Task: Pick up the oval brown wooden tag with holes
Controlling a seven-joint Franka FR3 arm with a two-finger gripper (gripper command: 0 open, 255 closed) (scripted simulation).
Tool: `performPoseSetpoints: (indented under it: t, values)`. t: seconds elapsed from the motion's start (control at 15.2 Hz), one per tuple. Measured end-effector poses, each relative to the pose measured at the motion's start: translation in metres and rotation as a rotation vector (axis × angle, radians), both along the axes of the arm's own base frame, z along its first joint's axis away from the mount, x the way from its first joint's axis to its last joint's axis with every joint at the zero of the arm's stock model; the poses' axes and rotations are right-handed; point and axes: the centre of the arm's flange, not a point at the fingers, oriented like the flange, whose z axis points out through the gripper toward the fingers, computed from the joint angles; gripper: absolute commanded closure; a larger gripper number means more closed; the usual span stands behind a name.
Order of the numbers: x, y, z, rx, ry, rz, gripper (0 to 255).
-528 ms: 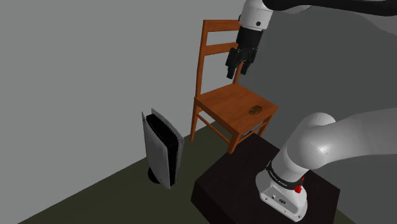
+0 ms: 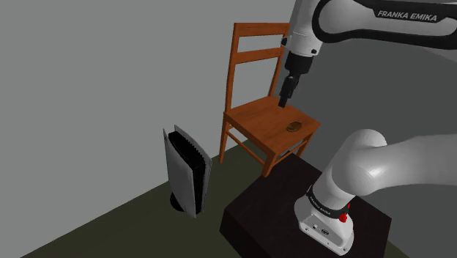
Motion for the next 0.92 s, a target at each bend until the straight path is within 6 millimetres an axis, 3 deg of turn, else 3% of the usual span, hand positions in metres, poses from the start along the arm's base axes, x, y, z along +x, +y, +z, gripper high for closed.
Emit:
performPoseSetpoints:
  t: [0.33, 0.92]
  values:
    - [-0.019, -0.04, -0.043, -0.015, -0.002, 0.239, 0]
    - [-0.025, -0.125, -0.115, -0.043, -0.005, 0.674, 0]
